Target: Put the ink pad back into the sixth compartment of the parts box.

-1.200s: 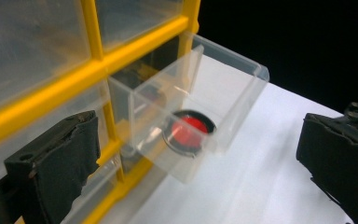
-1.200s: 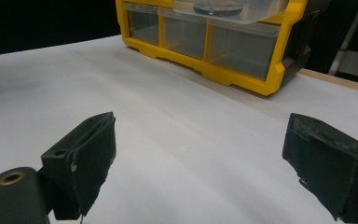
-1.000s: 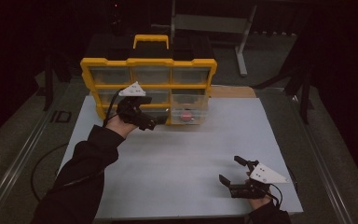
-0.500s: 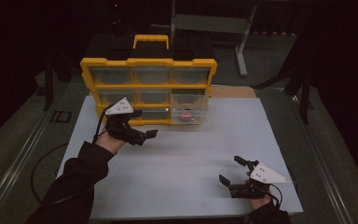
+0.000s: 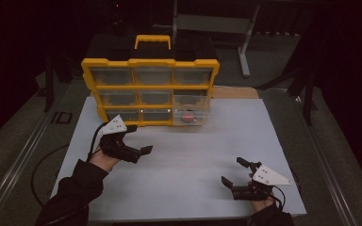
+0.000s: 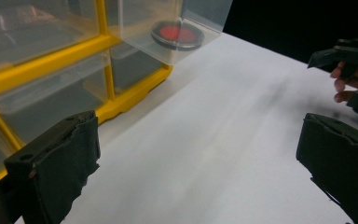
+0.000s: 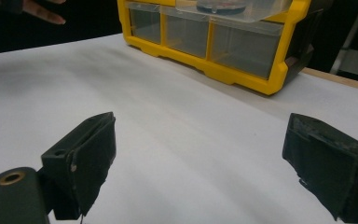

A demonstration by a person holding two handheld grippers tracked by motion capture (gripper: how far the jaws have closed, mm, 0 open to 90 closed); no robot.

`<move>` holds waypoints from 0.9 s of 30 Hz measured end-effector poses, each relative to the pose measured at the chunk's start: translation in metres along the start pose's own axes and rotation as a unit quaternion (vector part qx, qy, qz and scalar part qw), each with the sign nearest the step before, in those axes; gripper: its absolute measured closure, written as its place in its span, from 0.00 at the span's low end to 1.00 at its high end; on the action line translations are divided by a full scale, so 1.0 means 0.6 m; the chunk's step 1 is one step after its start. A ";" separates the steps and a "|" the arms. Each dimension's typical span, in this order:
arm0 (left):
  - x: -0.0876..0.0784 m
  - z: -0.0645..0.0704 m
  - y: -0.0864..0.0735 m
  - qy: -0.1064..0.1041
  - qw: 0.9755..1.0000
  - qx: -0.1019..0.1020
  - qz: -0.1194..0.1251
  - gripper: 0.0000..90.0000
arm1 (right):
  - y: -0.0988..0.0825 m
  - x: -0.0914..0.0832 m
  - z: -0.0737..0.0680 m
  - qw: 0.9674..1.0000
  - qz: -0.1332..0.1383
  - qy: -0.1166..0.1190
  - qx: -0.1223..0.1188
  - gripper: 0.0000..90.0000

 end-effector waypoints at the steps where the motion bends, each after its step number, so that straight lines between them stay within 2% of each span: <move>1: -0.002 0.000 -0.004 0.005 1.000 0.005 0.001 0.00 | 0.000 0.000 0.000 1.000 0.000 0.000 0.000 0.11; 5: -0.007 0.005 -0.015 0.004 1.000 0.005 0.008 0.00 | 0.000 0.000 0.000 1.000 0.000 0.000 0.000 0.11; 13: -0.016 0.007 -0.062 0.008 1.000 -0.006 -0.007 0.00 | -0.001 0.001 -0.001 1.000 -0.001 0.001 0.003 0.11; 15: -0.019 0.008 -0.070 0.012 1.000 -0.003 -0.005 0.00 | -0.001 0.002 -0.001 1.000 -0.002 0.001 0.001 0.11; 20: -0.025 0.009 -0.098 0.013 1.000 -0.018 0.001 0.00 | -0.003 0.003 -0.003 1.000 -0.005 0.003 0.002 0.11; 24: -0.036 0.007 -0.114 0.022 0.999 -0.021 0.009 0.00 | -0.002 0.003 -0.002 1.000 -0.004 0.003 0.000 0.11; 27: -0.045 0.004 -0.123 0.027 0.999 -0.031 0.016 0.00 | -0.003 0.003 -0.002 1.000 -0.004 0.003 0.000 0.11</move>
Point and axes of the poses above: each handheld gripper's, and its own axes: x roughly forward along the jaws, y roughly out of its top, z roughly to its right, the point moved 8 cm from there along x, roughly forward along the jaws, and after that the axes turned 3 degrees about y, right-handed, at the moved point
